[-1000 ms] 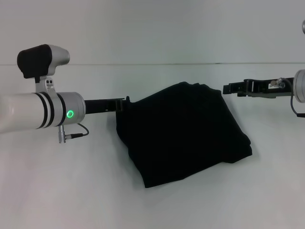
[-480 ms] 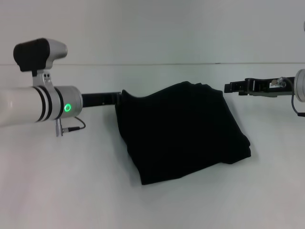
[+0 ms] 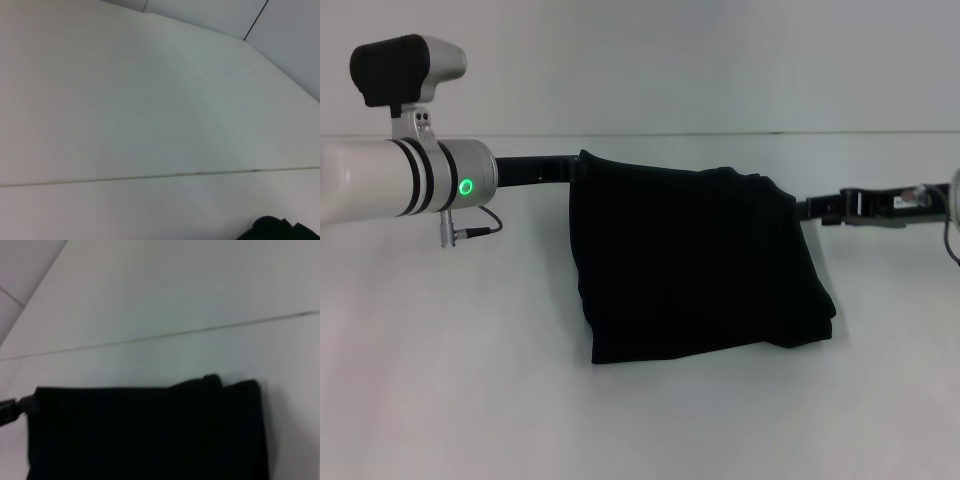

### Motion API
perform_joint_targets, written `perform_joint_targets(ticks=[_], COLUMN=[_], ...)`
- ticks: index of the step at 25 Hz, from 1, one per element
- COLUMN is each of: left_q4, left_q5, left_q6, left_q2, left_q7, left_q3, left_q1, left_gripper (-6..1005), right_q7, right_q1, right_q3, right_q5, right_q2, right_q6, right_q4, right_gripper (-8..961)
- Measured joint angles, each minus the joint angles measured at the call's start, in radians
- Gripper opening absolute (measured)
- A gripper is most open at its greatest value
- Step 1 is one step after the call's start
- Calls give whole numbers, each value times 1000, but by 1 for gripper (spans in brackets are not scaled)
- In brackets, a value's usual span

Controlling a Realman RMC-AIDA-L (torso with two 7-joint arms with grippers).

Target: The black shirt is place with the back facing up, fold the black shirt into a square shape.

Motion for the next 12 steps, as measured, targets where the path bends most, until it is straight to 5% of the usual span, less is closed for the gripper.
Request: perform_joint_targets(ticks=[12], left_q4=[1], left_q5=[0], left_q6=[-16], left_q2=[-2], left_q7=[0], left_q3=[2], left_q1=[-3], left_gripper=[28], right_q7=[2], right_q1=[-70], right_q3=[5], right_q5=[0], right_q2=[-54], right_q6=[-238], right_q4=[-18], right_gripper=[579])
